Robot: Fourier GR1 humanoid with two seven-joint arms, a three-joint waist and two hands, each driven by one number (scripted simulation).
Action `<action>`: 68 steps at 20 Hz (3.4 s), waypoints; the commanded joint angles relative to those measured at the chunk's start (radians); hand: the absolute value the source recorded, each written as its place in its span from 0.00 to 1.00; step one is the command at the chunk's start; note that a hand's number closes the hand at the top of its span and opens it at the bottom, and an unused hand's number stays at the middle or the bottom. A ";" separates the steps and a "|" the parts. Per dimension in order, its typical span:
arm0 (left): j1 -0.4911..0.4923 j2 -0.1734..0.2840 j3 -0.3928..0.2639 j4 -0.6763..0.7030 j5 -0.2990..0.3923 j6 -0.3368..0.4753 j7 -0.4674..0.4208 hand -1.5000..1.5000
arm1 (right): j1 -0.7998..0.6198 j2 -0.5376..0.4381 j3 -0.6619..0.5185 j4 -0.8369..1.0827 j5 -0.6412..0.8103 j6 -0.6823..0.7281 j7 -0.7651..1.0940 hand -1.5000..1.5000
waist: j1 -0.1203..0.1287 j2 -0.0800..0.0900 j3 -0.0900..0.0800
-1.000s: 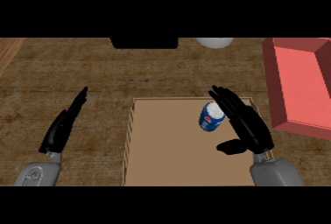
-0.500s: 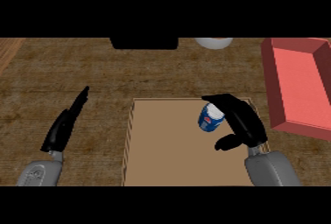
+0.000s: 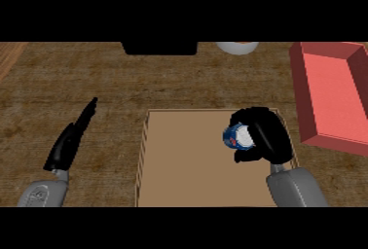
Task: Pick the can from the tray and place it in the cardboard box
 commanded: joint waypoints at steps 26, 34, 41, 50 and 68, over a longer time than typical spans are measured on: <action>-0.020 -0.037 -0.010 -0.040 -0.021 -0.004 0.074 0.50 | -0.395 -0.101 -0.139 -0.297 0.326 0.695 0.771 1.00 | -0.001 0.008 0.011; 0.007 -0.021 0.007 -0.040 -0.016 -0.014 0.025 0.50 | -0.491 -0.180 -0.319 -0.354 0.272 0.762 0.839 1.00 | 0.007 0.011 0.011; -0.040 -0.003 0.040 0.061 -0.006 -0.031 -0.035 0.50 | -0.475 -0.360 -0.480 -0.275 0.187 0.793 0.756 1.00 | 0.000 0.012 0.011; 0.010 -0.030 0.004 -0.039 -0.040 -0.006 0.010 0.50 | -0.440 -0.484 -0.569 0.114 0.159 0.612 0.615 1.00 | 0.015 0.013 0.012; -0.036 -0.037 0.022 0.026 -0.033 -0.004 -0.016 0.50 | -0.551 -0.379 -0.881 0.457 -0.284 0.387 0.262 0.00 | 0.014 0.016 0.013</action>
